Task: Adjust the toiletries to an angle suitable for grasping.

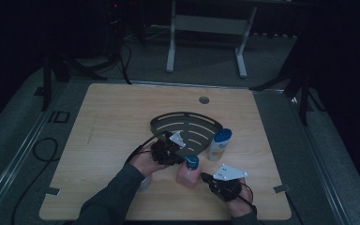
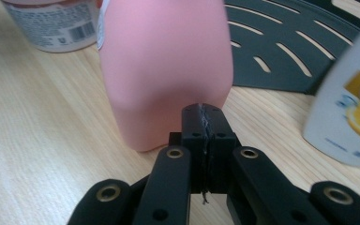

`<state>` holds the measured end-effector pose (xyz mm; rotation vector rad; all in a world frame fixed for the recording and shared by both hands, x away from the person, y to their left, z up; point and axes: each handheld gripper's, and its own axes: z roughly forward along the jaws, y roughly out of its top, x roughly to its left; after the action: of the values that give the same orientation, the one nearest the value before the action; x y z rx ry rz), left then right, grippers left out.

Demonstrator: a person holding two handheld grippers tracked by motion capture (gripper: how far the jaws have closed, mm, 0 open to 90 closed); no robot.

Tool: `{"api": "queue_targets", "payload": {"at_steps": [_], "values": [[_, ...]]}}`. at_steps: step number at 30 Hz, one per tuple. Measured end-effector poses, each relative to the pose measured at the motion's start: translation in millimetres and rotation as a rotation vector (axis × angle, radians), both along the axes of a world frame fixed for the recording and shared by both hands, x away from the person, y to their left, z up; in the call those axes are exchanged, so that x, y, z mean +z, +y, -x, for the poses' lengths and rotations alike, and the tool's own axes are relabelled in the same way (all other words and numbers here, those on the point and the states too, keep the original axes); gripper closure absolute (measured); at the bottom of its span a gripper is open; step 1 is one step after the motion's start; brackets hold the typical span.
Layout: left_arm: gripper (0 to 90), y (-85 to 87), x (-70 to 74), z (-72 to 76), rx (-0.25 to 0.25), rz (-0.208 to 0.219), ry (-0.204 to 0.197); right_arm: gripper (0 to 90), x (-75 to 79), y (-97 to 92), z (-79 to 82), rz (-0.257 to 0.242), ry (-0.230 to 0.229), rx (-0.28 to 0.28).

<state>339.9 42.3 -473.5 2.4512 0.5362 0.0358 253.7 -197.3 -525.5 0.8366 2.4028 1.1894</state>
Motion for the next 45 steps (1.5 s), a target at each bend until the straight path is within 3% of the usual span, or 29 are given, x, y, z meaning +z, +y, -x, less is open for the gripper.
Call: {"api": "queue_targets", "payload": {"at_steps": [4,6,9,13,17,20,29,32,35,37,45], "values": [[90.0,4.7,-1.7,2.5,-0.005,0.019,0.013,88.6,1.2,3.7,0.2,0.020,-0.016,-0.019],[89.8,5.0,-2.9,4.7,-0.004,0.003,0.007,88.3,1.9,3.6,1.5,0.019,-0.014,-0.018],[89.4,7.7,-7.0,8.6,-0.005,-0.015,0.018,87.9,6.5,4.0,9.3,-0.001,-0.024,0.005],[89.5,2.9,-14.4,14.3,-0.011,-0.071,0.021,87.9,14.3,5.9,21.5,-0.047,-0.025,0.046],[89.6,0.5,-14.9,14.4,-0.017,-0.073,0.031,88.0,17.9,12.1,28.6,-0.052,-0.025,0.080],[89.6,-14.5,-14.2,17.1,-0.037,-0.082,0.027,88.7,8.1,22.9,29.9,-0.029,-0.007,0.106],[89.6,-44.3,-16.2,11.1,-0.017,-0.065,0.018,89.6,-1.3,12.4,22.9,-0.026,0.008,0.040],[89.6,-57.0,-16.4,6.8,0.011,-0.070,-0.008,89.6,-5.3,7.2,15.9,-0.010,0.015,0.006],[89.6,-58.6,-16.6,5.2,0.019,-0.065,-0.006,89.6,-6.1,4.0,11.0,-0.011,0.018,-0.002],[89.5,-67.2,-18.5,-2.8,0.054,-0.040,0.000,89.7,-6.9,-1.8,3.3,-0.006,0.022,-0.029],[89.4,-78.2,-19.5,-10.0,0.081,-0.021,-0.006,89.8,-7.9,-16.4,-9.1,0.008,0.029,-0.073]]}}
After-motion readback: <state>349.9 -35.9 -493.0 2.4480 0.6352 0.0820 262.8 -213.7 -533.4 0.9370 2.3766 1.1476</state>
